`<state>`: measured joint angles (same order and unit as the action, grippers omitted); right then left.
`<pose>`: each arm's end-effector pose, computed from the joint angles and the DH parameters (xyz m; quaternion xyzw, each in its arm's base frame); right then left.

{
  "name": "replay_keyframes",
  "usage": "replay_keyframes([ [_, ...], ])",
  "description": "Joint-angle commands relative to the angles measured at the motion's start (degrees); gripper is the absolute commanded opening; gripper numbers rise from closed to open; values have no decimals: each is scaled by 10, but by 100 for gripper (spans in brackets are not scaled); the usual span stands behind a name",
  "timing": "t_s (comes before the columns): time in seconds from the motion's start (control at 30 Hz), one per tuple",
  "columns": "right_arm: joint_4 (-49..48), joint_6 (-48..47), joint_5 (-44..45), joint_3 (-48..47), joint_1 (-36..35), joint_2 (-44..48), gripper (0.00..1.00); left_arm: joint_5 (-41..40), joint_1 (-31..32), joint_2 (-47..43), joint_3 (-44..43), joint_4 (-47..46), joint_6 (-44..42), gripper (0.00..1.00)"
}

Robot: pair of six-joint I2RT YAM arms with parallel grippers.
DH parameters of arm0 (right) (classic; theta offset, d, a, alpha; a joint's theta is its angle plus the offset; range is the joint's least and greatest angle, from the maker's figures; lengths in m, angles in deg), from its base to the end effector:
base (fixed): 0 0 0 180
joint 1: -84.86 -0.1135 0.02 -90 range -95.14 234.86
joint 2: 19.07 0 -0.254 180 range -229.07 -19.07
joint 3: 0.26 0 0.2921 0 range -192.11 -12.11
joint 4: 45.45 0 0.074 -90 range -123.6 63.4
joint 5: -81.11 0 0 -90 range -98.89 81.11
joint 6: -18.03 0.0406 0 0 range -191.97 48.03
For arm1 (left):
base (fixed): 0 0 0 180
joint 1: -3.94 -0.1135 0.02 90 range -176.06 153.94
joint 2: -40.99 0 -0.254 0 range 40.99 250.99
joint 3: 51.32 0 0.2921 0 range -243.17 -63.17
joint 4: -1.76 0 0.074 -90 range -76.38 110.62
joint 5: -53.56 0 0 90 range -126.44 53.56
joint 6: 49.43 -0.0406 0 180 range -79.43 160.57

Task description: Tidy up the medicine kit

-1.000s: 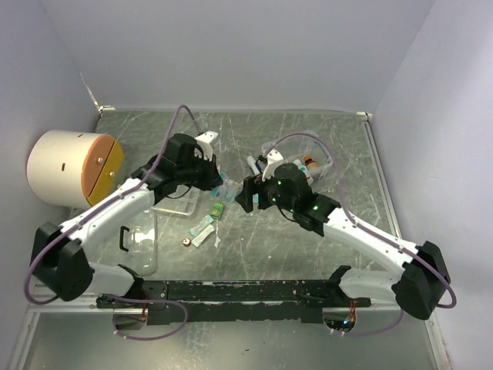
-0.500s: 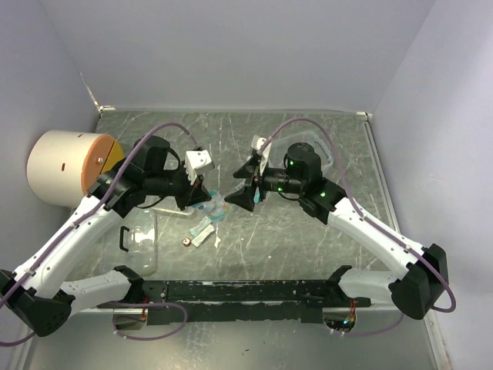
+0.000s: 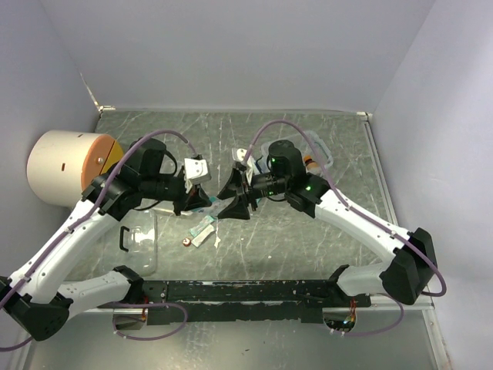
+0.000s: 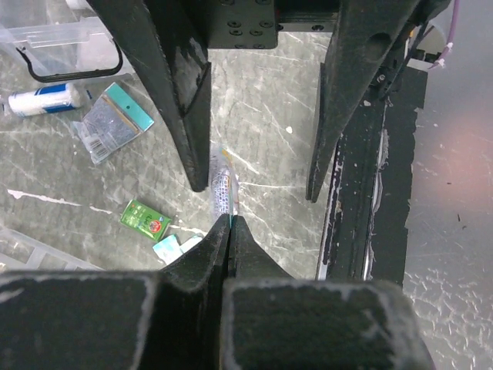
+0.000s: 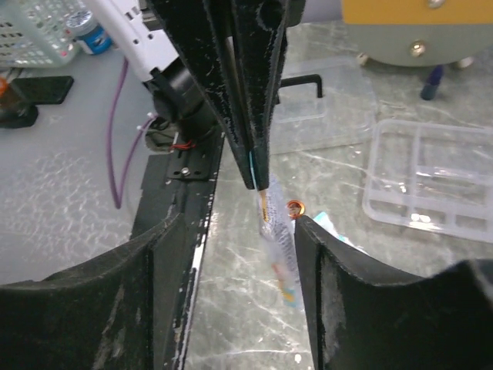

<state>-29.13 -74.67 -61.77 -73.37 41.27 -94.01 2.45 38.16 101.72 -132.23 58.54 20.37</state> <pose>0.2236 0.2576 0.3188 -0.5252 0.5640 0.5214 0.3663 0.1963 -0.1643 0.3729 0.5182 0.6808 -0.3469 0.3842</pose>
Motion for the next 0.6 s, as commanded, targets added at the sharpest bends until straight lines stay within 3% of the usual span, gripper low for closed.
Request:
replay_keyframes([
  [0.0,20,-21,-45,5,-2,4,56,43,1,-14,-17,2,-24,7],
  [0.17,3,8,-10,24,-3,4,54,57,1,-34,-7,-20,-14,7],
  [0.47,18,33,-23,13,-2,3,17,50,1,-51,-3,-19,-12,8],
  [0.53,19,45,-1,14,-2,11,6,33,1,-59,3,-26,-2,18],
  [0.57,20,52,11,14,-1,15,3,20,1,-65,8,-35,6,32],
])
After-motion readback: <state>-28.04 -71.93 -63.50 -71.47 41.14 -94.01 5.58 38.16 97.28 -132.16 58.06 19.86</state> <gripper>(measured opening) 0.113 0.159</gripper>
